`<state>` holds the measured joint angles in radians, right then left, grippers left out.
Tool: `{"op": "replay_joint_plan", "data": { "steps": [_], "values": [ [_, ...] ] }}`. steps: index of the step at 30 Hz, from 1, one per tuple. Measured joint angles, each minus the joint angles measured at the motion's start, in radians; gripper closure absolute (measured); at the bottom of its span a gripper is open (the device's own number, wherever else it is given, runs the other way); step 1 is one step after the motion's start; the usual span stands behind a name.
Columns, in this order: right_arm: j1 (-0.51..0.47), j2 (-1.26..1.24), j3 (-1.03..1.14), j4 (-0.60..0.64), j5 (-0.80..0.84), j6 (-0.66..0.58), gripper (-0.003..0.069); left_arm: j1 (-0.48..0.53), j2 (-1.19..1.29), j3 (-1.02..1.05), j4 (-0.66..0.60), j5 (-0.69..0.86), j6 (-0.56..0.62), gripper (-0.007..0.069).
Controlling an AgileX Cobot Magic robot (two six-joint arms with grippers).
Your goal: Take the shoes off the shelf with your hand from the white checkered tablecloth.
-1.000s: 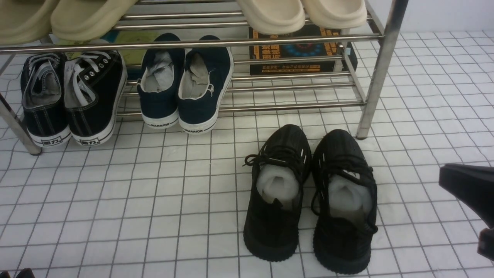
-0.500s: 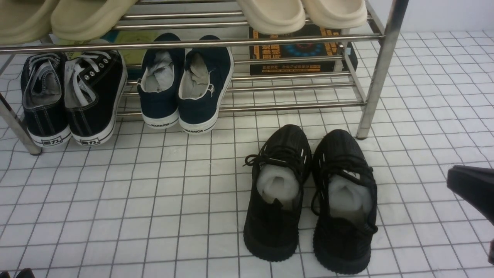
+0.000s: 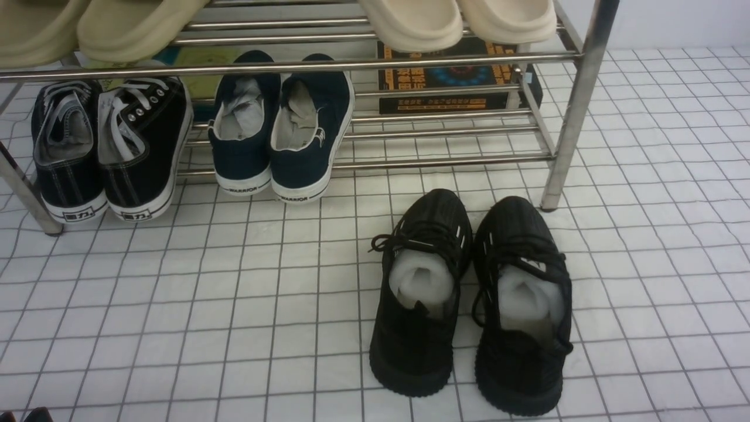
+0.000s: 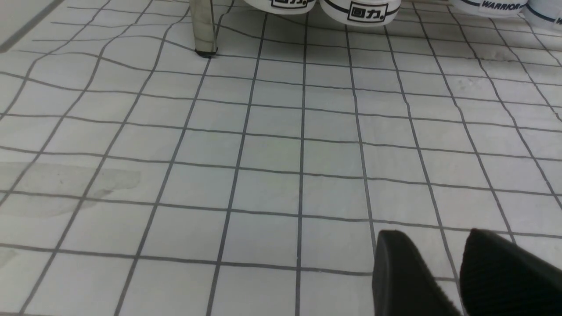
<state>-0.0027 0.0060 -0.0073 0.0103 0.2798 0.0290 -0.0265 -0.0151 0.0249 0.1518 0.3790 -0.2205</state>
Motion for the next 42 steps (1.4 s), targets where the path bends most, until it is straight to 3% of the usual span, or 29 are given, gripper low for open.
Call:
{"op": "replay_joint_plan", "data": {
  "steps": [13,23,42],
  "values": [
    [-0.059,-0.015,0.023,0.02,0.1,0.0,0.0627,0.0,0.0,0.0,0.0,0.0,0.0,0.0384],
    [0.015,-0.015,0.022,0.02,0.107,0.0,0.0613,0.0,0.0,0.0,0.0,0.0,0.0,0.0384],
    [0.017,-0.015,0.022,0.019,0.107,0.0,0.0586,0.0,0.0,0.0,0.0,0.0,0.0,0.0384]
  ]
}}
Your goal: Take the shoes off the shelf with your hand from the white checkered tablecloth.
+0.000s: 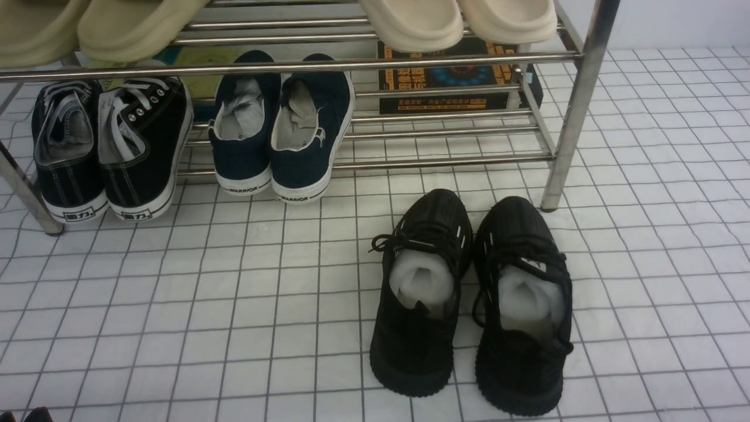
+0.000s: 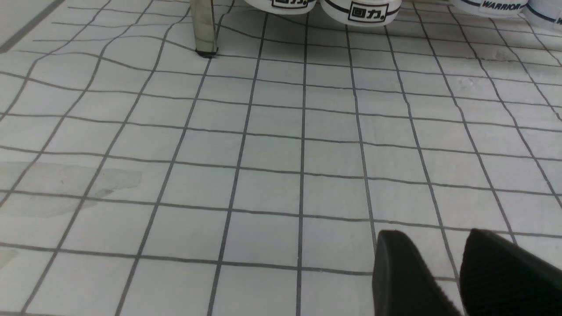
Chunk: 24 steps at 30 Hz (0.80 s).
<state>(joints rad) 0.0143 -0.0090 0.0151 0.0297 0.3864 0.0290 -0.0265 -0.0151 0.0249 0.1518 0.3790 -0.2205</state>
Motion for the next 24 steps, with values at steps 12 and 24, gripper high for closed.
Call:
{"op": "replay_joint_plan", "data": {
  "steps": [12,24],
  "values": [
    [0.0,0.0,0.0,0.0,0.0,0.0,0.0571,0.0,0.0,0.0,0.0,0.0,0.0,0.0384],
    [0.0,0.0,0.0,-0.001,0.0,0.0,0.0554,0.0,0.0,0.0,0.0,0.0,0.0,0.0384]
  ]
}}
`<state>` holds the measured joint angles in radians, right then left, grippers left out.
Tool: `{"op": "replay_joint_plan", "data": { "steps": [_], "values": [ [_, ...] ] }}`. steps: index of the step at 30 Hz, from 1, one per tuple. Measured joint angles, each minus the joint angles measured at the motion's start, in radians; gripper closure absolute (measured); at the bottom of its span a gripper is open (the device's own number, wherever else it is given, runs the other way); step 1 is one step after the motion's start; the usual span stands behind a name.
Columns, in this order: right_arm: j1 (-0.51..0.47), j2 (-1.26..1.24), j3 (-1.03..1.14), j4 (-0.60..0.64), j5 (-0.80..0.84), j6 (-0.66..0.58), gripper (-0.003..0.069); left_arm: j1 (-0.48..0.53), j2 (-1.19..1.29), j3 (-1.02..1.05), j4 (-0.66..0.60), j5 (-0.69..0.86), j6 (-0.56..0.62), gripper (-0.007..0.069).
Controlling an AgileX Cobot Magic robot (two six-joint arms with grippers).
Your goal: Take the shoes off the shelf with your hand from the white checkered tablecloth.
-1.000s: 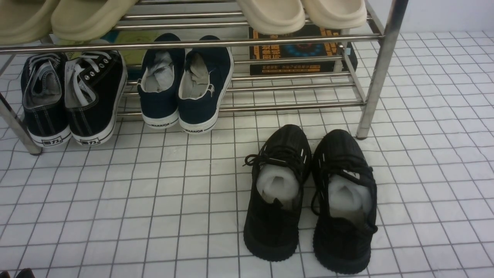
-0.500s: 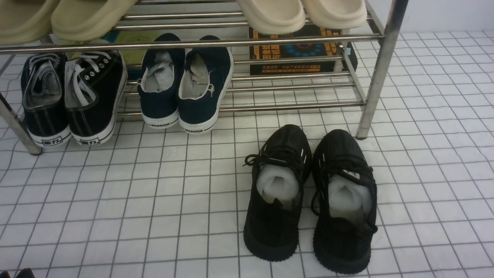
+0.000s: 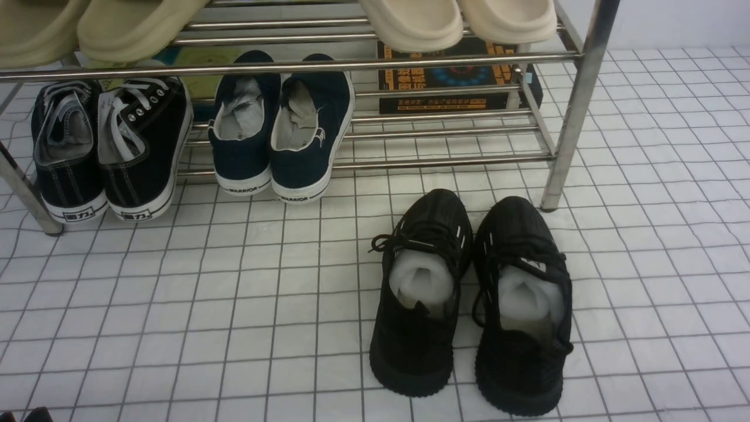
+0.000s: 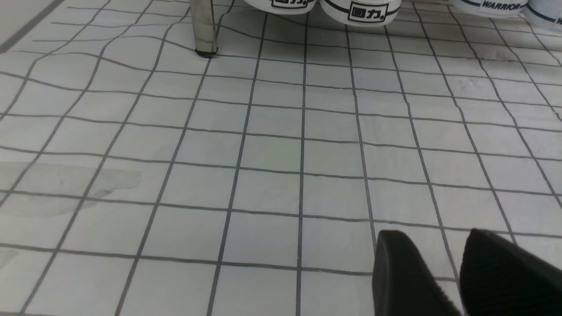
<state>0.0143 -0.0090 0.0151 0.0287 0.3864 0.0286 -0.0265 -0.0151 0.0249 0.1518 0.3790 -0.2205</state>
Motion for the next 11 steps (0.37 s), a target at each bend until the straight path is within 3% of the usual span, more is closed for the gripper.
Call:
{"op": "replay_joint_plan", "data": {
  "steps": [11],
  "values": [
    [0.0,0.0,0.0,0.0,0.0,0.0,0.054,0.0,0.0,0.0,0.0,0.0,0.0,0.0384]
  ]
}}
